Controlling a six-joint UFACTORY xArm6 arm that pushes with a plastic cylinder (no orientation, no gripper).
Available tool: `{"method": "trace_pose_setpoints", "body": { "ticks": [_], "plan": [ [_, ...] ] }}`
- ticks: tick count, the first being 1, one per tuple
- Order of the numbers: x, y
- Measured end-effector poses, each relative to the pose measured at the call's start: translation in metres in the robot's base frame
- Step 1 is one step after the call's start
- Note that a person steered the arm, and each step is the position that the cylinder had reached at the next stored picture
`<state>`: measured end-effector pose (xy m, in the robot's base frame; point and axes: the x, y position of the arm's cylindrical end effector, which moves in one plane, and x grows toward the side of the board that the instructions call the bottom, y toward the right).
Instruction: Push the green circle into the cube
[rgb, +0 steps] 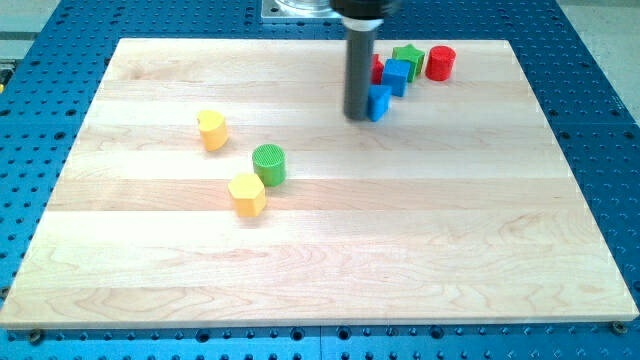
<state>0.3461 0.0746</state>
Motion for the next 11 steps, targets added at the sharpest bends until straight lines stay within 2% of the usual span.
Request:
{"method": "trace_pose_setpoints", "body": {
  "ticks": [1,2,3,4,5,6,7,8,9,10,11],
  "plan": [
    [0.001,0.046],
    [0.061,0.049],
    [0.148,-0.02],
    [0.212,-0.144],
    [0.184,-0.191],
    [0.092,-0.121],
    [0.024,-0.079],
    [0.05,-0.102],
    [0.027,-0.123],
    [-0.018,-0.082],
    [-0.01,-0.006]
  ]
}}
